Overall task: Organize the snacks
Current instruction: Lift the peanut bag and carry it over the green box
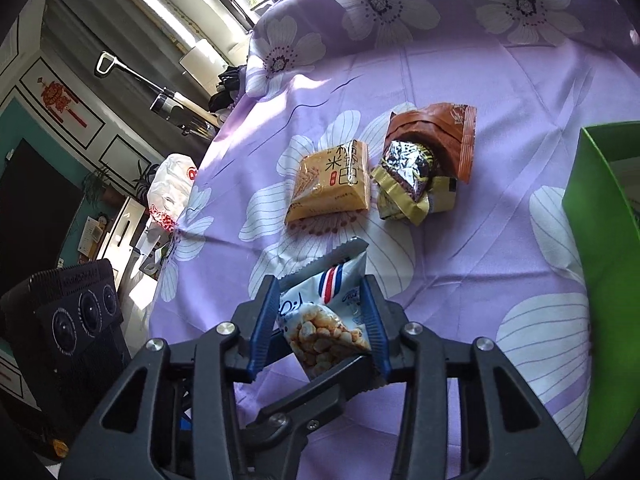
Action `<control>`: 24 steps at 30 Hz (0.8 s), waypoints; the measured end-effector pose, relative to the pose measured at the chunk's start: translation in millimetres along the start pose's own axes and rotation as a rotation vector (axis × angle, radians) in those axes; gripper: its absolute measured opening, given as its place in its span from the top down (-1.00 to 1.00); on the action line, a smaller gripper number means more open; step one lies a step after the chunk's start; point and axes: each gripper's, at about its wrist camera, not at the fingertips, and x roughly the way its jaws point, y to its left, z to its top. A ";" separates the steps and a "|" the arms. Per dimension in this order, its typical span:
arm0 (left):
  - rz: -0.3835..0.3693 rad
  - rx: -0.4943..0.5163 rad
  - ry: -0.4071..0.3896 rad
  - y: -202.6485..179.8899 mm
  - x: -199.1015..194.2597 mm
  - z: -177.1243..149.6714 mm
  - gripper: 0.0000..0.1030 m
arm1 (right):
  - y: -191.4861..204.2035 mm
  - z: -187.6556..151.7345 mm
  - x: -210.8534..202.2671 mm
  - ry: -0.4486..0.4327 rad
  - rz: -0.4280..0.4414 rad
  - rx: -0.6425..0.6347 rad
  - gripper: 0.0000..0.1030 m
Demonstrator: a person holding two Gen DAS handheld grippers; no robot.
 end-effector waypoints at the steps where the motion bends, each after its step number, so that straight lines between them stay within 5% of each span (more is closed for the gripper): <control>1: 0.000 0.018 -0.019 -6.0 -3.8 2.0 -0.03 | 1.6 1.8 -7.5 -0.023 -0.004 -0.012 0.18; 9: -0.056 0.158 -0.128 -64.9 -18.9 17.3 -0.01 | -7.3 12.8 -74.8 -0.194 -0.041 -0.027 0.15; 24: -0.188 0.328 -0.049 -180.9 28.0 34.0 -0.01 | -90.0 4.4 -170.8 -0.384 -0.165 0.165 0.13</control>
